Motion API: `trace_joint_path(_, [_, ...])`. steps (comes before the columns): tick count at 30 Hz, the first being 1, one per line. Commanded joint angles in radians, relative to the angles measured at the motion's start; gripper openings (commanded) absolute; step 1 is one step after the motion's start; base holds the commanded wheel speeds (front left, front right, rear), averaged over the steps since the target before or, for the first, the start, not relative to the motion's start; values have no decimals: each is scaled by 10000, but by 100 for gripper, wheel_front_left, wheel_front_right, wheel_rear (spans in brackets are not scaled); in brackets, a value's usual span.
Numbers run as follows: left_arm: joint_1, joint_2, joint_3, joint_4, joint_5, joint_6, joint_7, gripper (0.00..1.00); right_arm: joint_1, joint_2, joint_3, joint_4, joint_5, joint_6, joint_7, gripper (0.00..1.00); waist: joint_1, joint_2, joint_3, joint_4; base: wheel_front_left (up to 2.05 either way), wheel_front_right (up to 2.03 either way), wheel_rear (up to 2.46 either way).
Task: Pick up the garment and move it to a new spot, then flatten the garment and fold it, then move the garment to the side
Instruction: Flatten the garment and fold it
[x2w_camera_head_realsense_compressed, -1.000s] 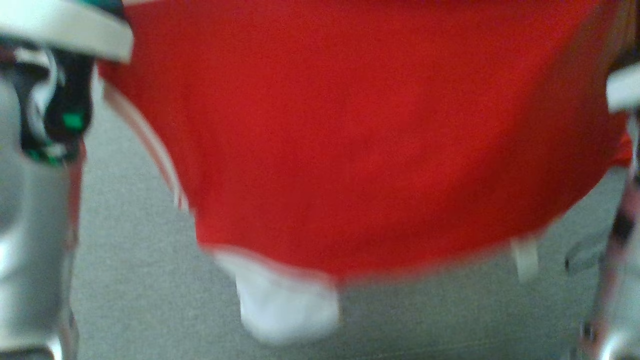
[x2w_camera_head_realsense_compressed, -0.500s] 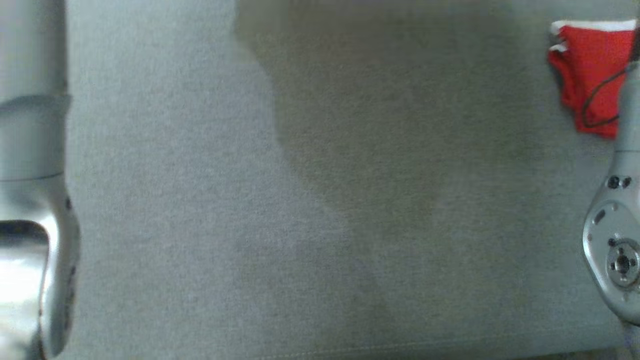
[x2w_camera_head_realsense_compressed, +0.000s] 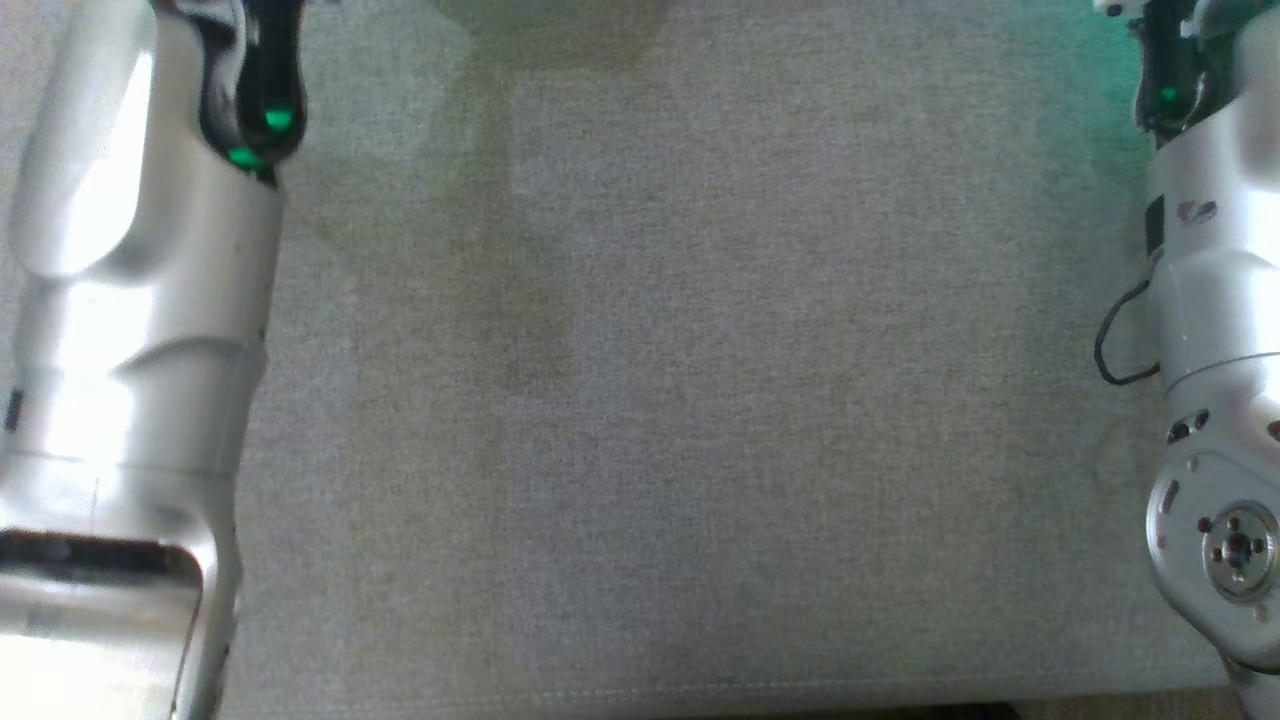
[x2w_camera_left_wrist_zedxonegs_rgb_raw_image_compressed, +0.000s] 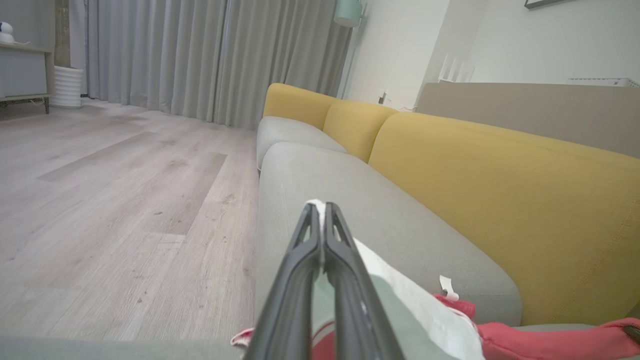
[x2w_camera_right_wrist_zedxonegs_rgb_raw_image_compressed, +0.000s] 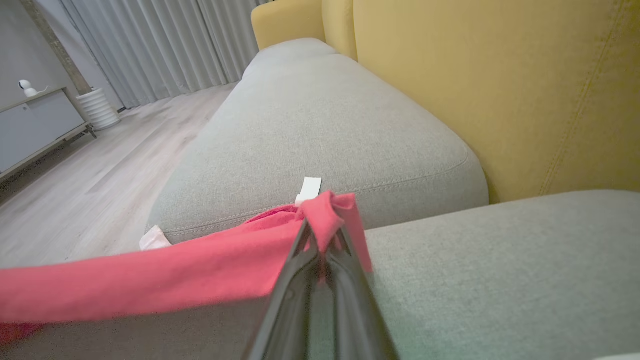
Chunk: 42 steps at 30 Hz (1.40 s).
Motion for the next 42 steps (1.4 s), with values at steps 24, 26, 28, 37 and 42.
trace_joint_path(24, [7463, 634, 824, -4600, -778, 201, -1429, 0, 5656, 145, 2489, -3307, 3986, 71, -1141, 0, -3, 1, -2853, 116, 0, 0, 0])
trace_joint_path(26, [8273, 633, 763, -4899, -833, 266, -1401, 0, 6534, 145, 2526, -3845, 4224, 71, -1135, 0, -3, 1, -3244, 156, 0, 0, 0])
trace_joint_path(28, [9026, 742, 598, -5204, -715, 361, -1264, 0, 7430, 145, 2524, -4402, 4394, 71, -1061, 0, -3, 1, -3571, 214, 0, 0, 0])
trace_joint_path(37, [12010, 824, 347, -6904, -1039, 893, -679, 0, 11030, 145, 2158, -6974, 4947, 71, -375, 0, -3, 1, -4447, 295, 0, 0, 0])
trace_joint_path(42, [12906, 913, 262, -7453, -1185, 1101, -356, 0, 12309, 145, 1987, -7995, 5172, 71, 245, 0, -3, 1, -4535, 300, 0, 0, 0])
